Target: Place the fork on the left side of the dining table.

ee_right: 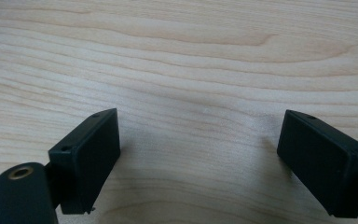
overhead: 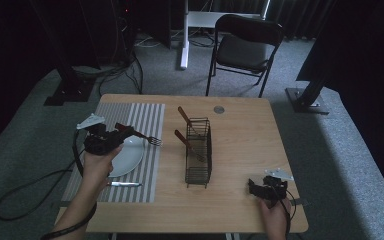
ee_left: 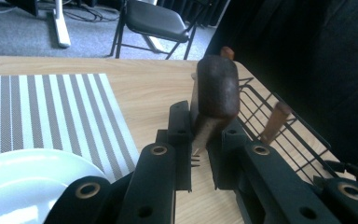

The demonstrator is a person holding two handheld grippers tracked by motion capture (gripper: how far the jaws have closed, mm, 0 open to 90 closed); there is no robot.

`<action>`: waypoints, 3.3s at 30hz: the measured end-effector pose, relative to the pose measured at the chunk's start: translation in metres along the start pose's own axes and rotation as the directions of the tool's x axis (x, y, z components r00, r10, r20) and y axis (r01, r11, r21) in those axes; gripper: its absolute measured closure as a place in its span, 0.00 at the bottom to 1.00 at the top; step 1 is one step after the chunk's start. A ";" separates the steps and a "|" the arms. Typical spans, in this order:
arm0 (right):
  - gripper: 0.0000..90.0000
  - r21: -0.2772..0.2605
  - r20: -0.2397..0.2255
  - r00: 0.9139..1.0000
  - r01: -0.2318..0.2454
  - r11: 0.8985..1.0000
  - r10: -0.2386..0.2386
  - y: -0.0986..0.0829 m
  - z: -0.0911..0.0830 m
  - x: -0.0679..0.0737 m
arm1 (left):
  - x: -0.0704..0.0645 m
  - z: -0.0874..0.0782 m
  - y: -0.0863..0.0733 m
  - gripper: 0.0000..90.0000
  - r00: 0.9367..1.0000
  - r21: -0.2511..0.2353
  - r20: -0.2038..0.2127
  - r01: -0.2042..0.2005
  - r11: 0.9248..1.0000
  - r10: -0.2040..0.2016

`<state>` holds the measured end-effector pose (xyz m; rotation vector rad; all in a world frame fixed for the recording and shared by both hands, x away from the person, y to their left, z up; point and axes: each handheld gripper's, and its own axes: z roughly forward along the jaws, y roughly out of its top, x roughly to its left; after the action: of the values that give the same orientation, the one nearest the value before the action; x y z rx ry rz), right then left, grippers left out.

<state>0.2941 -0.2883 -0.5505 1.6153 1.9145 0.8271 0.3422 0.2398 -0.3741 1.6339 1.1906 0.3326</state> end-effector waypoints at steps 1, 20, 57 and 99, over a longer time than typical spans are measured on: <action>0.14 0.000 0.000 1.000 0.000 1.000 0.000 0.000 0.000 0.000 | 0.003 0.001 0.000 0.89 1.000 0.005 -0.010 -0.004 1.000 0.004; 0.14 0.000 0.000 1.000 -0.002 1.000 0.002 0.000 0.000 0.000 | 0.059 0.021 0.012 0.89 0.987 0.003 -0.104 0.120 0.993 -0.119; 0.14 0.000 0.000 1.000 -0.001 1.000 0.001 0.000 0.000 0.000 | 0.131 0.076 0.018 0.89 0.938 -0.020 -0.146 0.316 0.949 -0.315; 0.14 0.000 0.000 1.000 -0.002 1.000 0.002 0.000 0.000 0.000 | 0.174 0.121 -0.018 0.40 0.877 0.049 -0.326 0.389 0.920 -0.354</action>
<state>0.2941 -0.2881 -0.5505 1.6171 1.9138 0.8276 0.4998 0.3124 -0.4970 1.4367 1.7622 0.2847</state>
